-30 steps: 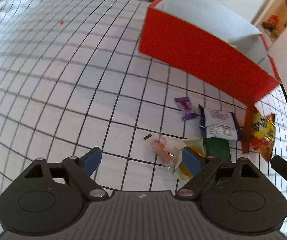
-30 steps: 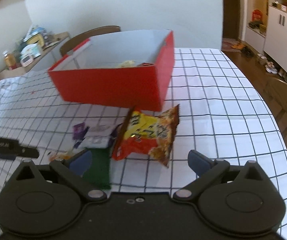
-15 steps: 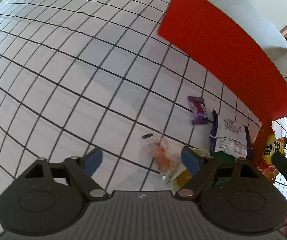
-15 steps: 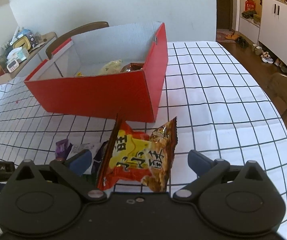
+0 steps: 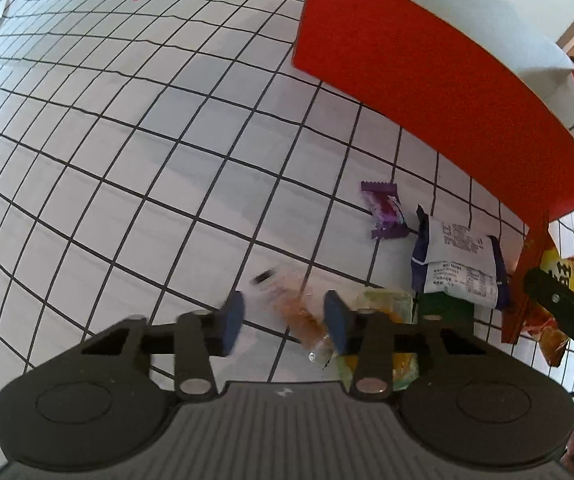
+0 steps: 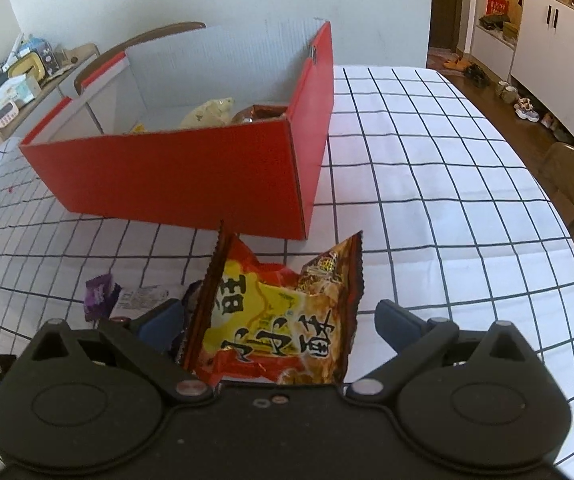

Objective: Organize snacks
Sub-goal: 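Grasp the clear candy stick packet with the left gripper while the right grasps the red-yellow chip bag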

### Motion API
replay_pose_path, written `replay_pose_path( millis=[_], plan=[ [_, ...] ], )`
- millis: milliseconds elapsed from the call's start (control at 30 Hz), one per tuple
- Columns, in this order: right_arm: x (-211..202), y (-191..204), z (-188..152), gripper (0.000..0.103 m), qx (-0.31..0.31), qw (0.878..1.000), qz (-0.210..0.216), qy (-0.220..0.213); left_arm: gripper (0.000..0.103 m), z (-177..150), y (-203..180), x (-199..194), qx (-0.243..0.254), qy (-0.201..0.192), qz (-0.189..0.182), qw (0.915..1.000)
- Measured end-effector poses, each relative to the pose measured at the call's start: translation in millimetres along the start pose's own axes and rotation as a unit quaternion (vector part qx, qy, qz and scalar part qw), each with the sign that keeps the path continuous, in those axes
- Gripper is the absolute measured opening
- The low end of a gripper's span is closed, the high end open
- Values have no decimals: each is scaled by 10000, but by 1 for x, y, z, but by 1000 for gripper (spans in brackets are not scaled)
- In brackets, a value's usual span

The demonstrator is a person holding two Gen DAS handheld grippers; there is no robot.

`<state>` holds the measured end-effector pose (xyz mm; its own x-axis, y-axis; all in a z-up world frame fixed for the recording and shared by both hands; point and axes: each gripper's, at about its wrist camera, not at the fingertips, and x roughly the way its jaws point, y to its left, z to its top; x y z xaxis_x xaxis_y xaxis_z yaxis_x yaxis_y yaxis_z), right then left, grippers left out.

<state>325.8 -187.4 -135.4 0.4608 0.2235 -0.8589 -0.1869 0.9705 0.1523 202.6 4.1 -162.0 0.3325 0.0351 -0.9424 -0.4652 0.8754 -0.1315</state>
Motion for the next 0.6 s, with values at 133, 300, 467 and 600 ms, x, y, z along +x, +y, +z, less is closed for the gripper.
replay_pose_path(
  millis=[133, 300, 467, 600],
  plan=[
    [3, 1, -3, 87, 5, 9999, 67, 87, 24, -2, -2, 0, 164, -56, -21, 9998],
    [-1, -2, -4, 71, 166, 9996, 211, 53, 21, -1, 1, -1, 157, -37, -152, 9998],
    [-7, -5, -9, 63, 153, 9997, 184, 16, 20, -3, 1, -5, 222, -88, -191, 9995],
    [-15, -8, -13, 63, 250, 9994, 226, -22, 20, -5, 3, -10, 222, -124, -271, 9993]
  ],
)
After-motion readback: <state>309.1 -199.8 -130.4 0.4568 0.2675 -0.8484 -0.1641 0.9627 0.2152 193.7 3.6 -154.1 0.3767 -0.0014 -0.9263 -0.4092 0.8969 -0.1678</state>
